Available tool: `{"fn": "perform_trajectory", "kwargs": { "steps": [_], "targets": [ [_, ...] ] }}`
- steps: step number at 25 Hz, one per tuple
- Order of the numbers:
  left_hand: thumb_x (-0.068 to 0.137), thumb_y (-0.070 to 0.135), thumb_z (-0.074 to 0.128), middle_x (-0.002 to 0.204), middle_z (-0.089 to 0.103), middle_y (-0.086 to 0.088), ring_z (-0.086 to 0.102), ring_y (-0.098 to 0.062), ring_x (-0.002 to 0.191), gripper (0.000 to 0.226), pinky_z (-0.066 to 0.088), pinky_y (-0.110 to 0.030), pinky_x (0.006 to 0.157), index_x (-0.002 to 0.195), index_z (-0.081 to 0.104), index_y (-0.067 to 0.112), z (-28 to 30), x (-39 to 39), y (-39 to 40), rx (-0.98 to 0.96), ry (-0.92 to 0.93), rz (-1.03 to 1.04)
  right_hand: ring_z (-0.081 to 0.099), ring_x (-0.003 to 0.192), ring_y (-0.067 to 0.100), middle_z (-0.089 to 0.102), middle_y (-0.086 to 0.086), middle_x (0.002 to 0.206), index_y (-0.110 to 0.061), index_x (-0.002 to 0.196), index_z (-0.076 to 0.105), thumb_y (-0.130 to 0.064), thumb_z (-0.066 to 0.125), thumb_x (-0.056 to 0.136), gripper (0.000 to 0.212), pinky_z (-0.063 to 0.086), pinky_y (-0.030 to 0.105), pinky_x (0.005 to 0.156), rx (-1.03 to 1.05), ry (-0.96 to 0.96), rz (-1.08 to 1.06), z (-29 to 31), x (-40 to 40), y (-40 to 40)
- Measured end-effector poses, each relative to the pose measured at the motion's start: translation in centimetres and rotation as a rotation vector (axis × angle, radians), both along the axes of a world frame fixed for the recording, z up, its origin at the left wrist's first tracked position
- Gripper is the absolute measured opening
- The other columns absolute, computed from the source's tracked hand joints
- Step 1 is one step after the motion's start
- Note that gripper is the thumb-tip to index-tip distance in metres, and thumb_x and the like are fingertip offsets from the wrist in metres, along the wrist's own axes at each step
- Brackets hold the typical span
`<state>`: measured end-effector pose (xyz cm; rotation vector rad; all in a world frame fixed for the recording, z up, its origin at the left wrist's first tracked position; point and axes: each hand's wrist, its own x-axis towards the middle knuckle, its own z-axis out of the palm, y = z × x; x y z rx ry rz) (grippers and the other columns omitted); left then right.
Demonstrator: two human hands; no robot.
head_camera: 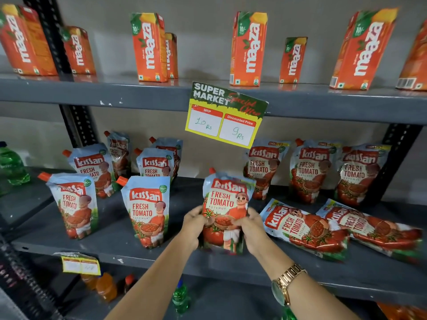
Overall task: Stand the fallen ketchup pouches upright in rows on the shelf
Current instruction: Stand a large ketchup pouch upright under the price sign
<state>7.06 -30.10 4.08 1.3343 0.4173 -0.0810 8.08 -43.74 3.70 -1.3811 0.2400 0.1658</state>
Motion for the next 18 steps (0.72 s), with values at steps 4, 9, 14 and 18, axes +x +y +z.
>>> {"fn": "perform_trajectory", "kwargs": {
  "steps": [4,9,14,18],
  "targets": [
    [0.088,-0.009,0.046,0.109,0.064,-0.011,0.059,-0.024,0.1,0.031,0.051,-0.033,0.08,0.105,0.061,0.011,1.7,0.3,0.5,-0.034,-0.162,0.044,0.061,0.092,0.016,0.065,0.003,0.102,-0.019,0.106,0.051,0.015,0.055,0.079,0.043,0.052,0.02,0.063,-0.049,-0.232,-0.033,2.2,-1.0,0.4],
    [0.095,0.028,0.045,0.09,0.068,-0.002,0.063,-0.014,0.083,0.022,0.05,-0.028,0.076,0.087,0.062,0.017,3.6,0.0,0.7,0.005,-0.236,-0.001,0.061,0.106,0.019,0.065,0.005,0.114,-0.019,0.112,0.057,-0.018,0.05,0.093,0.02,0.053,0.026,0.075,0.11,-0.238,-0.082,2.4,-1.6,0.2],
    [0.097,0.03,0.04,0.093,0.066,-0.004,0.059,-0.008,0.073,0.03,0.043,-0.023,0.059,0.106,0.059,0.009,4.5,-0.2,0.8,0.001,-0.175,0.019,0.064,0.1,0.02,0.066,0.01,0.114,-0.01,0.107,0.063,-0.017,0.048,0.094,0.021,0.053,0.031,0.08,0.024,-0.255,-0.168,2.5,-2.0,0.2],
    [0.095,0.031,0.045,0.097,0.067,-0.009,0.06,-0.011,0.071,0.026,0.043,-0.022,0.057,0.096,0.057,0.008,4.1,-0.2,0.6,0.031,-0.196,0.105,0.06,0.077,0.014,0.065,0.012,0.099,-0.016,0.08,0.062,-0.02,0.044,0.096,0.025,0.047,0.027,0.067,-0.073,-0.228,-0.242,2.2,-2.4,-0.8]
  ]
}}
